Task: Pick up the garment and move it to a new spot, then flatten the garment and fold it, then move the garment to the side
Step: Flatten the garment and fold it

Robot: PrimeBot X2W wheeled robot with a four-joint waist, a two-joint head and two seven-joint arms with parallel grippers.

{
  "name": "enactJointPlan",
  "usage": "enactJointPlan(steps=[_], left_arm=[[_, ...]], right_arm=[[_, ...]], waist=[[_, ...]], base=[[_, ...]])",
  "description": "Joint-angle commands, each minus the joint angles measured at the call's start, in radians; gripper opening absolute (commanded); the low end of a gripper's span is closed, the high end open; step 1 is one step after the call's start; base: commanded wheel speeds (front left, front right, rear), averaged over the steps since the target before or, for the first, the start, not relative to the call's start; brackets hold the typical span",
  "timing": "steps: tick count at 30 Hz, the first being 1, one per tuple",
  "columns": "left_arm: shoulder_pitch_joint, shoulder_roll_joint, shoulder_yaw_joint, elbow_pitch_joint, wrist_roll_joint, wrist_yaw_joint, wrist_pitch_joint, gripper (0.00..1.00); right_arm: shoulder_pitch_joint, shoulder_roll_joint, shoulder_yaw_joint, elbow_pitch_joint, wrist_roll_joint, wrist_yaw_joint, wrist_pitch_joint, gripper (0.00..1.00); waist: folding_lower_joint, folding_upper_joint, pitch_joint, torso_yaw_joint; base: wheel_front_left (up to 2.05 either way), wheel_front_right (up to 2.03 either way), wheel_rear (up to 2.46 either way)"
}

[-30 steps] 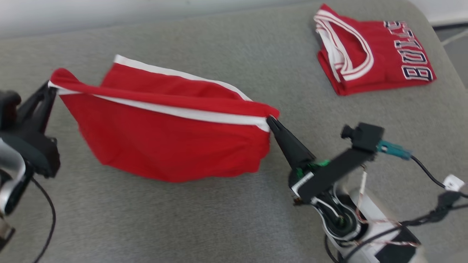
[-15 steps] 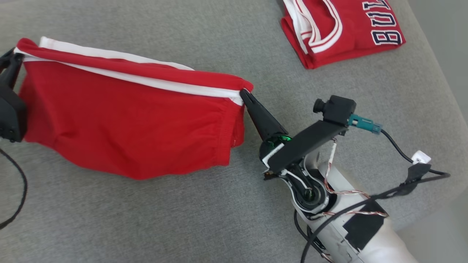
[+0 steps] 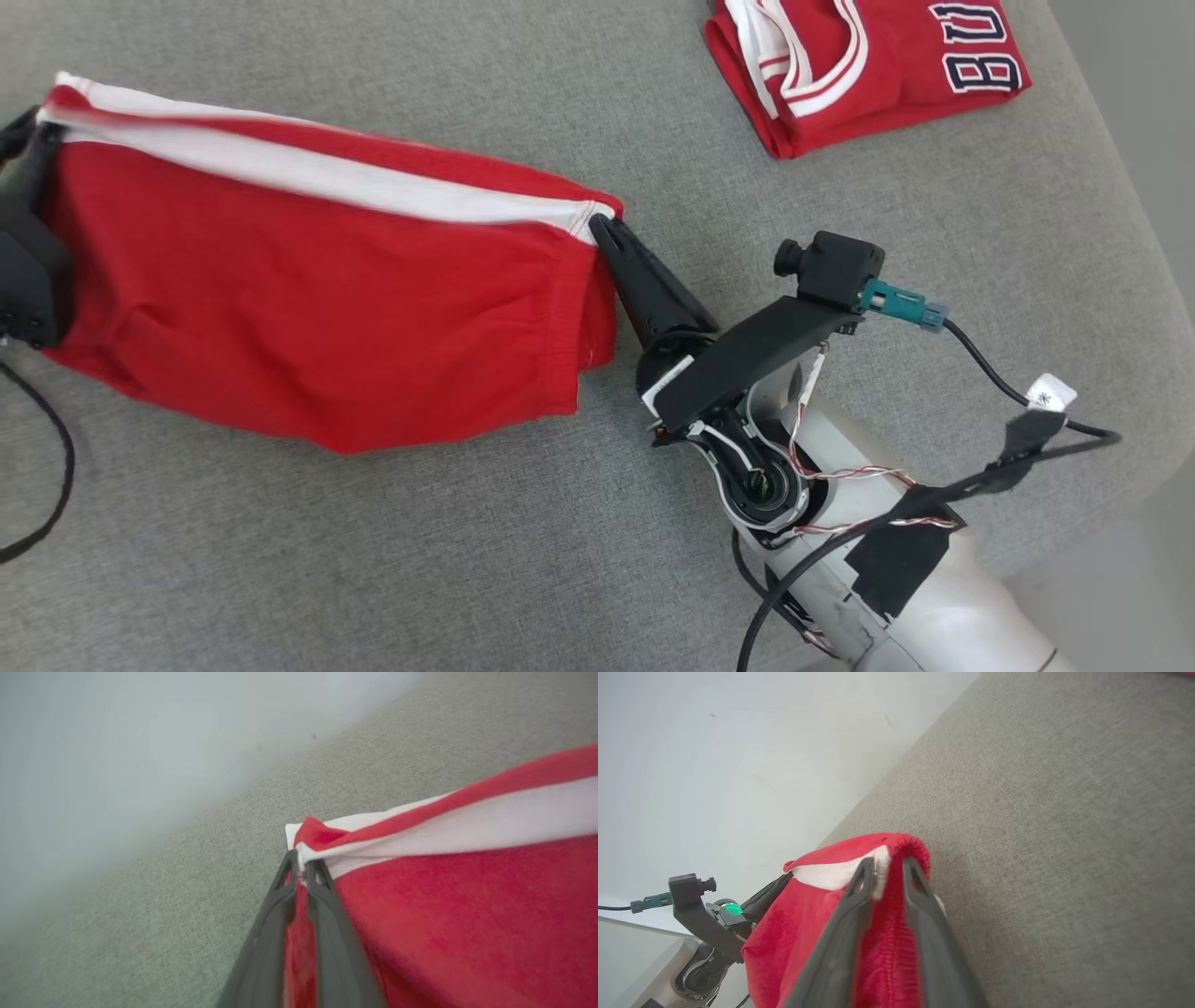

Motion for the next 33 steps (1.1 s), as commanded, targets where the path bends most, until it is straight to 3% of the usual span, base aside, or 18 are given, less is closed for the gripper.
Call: enactJointPlan(steps=[1,6,13,24,29,33], left_arm=[[-0.003,-0.006,-0.006,0.014,0.000,-0.002,-0.021,1.00],[0.046,-0.022,-0.005,0.020,-0.020,0.004,-0.079,1.00],[0.162,-0.018,0.035,-0.043,-0.075,0.048,-0.166,1.00],[0.373,-0.014,0.095,-0.182,-0.147,0.143,-0.246,1.00],[0.474,-0.016,0.120,-0.264,-0.175,0.199,-0.278,1.00],[0.516,-0.020,0.125,-0.309,-0.181,0.225,-0.288,1.00]], right_arm=[[-0.002,-0.015,0.006,0.004,-0.005,0.000,-0.014,1.00],[0.037,-0.071,0.025,-0.016,-0.051,0.000,-0.049,1.00],[0.122,-0.159,-0.024,-0.093,-0.172,0.000,-0.119,1.00],[0.311,-0.145,-0.182,-0.232,-0.293,0.000,-0.142,1.00],[0.433,-0.119,-0.284,-0.336,-0.437,0.000,-0.144,1.00],[0.517,-0.088,-0.310,-0.392,-0.536,0.000,-0.143,1.00]], waist=[[-0.0001,-0.0002,-0.018,0.012],[-0.0001,-0.0002,-0.072,0.032],[-0.0001,-0.0002,-0.155,0.059],[-0.0001,-0.0002,-0.226,0.087],[-0.0001,-0.0002,-0.245,0.094],[-0.0001,-0.0002,-0.248,0.093]], base=[[0.00,0.00,0.00],[0.00,0.00,0.00],[0.00,0.00,0.00],[0.00,0.00,0.00],[0.00,0.00,0.00],[0.00,0.00,0.00]])
